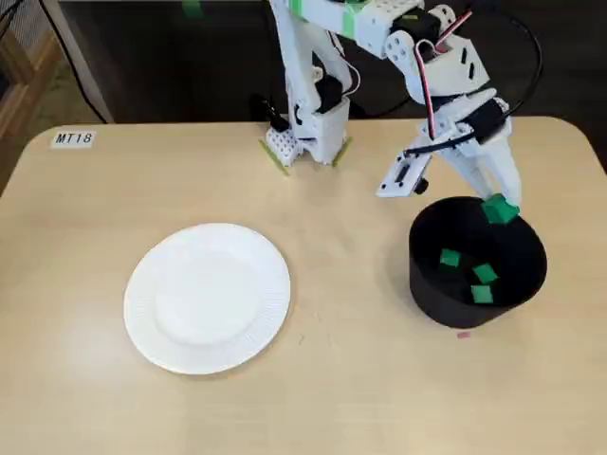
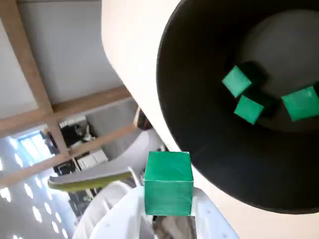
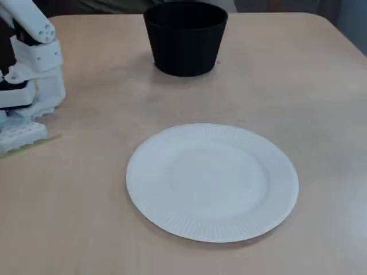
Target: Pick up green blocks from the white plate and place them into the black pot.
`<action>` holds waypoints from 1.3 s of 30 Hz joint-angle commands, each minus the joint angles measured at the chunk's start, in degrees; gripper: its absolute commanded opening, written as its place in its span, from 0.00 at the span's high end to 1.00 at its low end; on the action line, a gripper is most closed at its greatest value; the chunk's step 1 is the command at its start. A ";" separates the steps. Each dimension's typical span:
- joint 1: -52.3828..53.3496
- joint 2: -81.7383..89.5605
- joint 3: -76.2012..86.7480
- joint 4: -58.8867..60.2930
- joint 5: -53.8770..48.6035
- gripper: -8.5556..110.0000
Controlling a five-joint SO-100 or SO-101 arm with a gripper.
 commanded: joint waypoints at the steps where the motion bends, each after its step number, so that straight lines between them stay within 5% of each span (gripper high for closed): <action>1: -0.62 0.26 -0.26 -0.53 -2.20 0.78; 5: -0.35 0.44 0.00 0.09 -4.39 0.60; 11: 0.97 0.26 0.00 -0.44 -5.27 0.59; 13: 1.23 0.26 -0.35 -0.62 -5.54 0.63; 17: 4.22 1.14 -1.58 2.29 -5.71 0.95; 25: 26.81 8.88 -8.17 20.92 -13.62 0.95; 31: 39.46 28.13 -0.70 19.42 -13.89 0.95; 39: 39.64 52.21 23.82 14.15 -12.22 0.95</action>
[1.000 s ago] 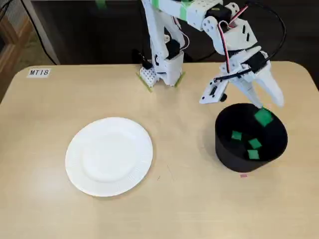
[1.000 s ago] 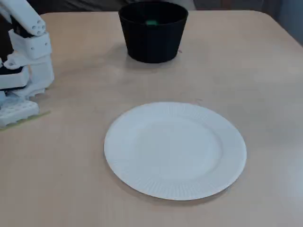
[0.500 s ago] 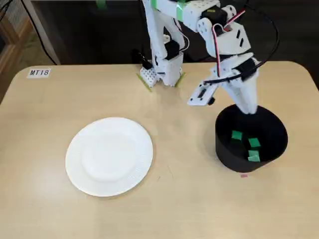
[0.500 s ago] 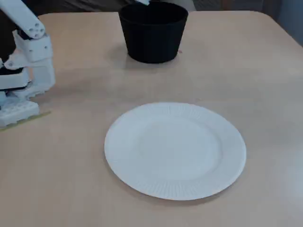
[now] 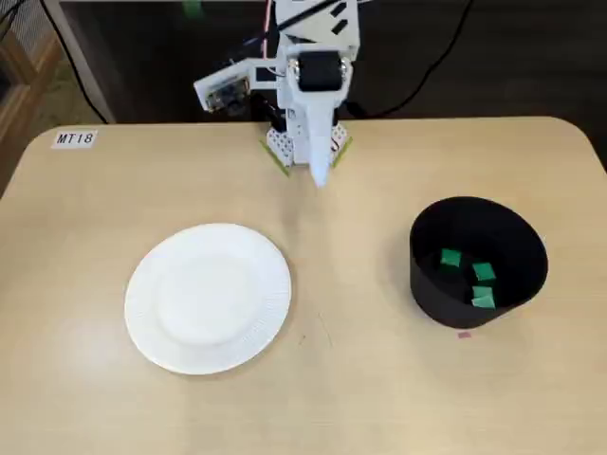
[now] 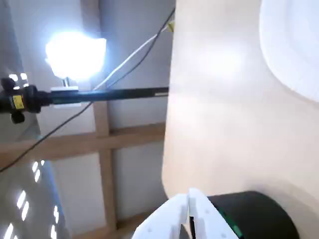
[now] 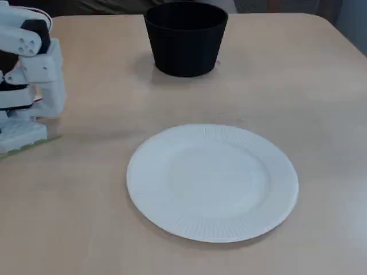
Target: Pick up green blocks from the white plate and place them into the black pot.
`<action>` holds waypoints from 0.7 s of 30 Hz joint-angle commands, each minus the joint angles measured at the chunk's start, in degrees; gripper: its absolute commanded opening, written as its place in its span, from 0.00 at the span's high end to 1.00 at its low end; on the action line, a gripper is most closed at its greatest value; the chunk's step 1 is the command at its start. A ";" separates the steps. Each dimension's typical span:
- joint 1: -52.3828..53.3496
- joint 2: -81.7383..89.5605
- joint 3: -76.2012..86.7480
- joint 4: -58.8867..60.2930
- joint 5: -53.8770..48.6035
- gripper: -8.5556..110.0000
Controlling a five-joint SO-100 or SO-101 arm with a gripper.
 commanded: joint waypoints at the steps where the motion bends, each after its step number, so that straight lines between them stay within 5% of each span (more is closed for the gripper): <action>1: -0.53 9.40 9.05 -3.08 1.23 0.95; 21: -0.26 21.36 37.62 -1.14 -2.72 0.95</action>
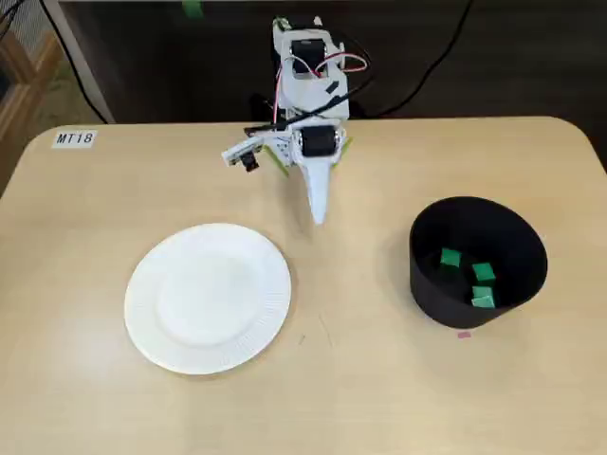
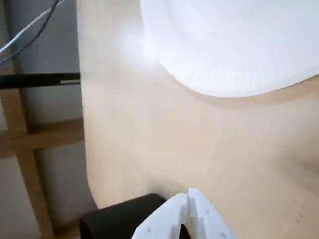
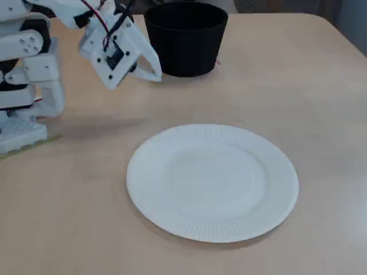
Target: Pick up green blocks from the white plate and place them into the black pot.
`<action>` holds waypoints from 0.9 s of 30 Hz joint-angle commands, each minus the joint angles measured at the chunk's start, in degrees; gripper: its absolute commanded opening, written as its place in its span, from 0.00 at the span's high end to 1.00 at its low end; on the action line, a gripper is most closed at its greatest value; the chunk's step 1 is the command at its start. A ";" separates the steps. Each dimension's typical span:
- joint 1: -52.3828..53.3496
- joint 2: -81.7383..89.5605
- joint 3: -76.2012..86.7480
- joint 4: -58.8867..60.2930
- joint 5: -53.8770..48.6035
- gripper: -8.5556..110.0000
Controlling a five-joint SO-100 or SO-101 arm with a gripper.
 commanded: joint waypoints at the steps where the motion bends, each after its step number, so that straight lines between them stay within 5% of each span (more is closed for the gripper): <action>1: 0.26 0.35 1.58 0.18 -0.53 0.95; 27: -0.09 0.35 3.60 -0.88 0.18 0.95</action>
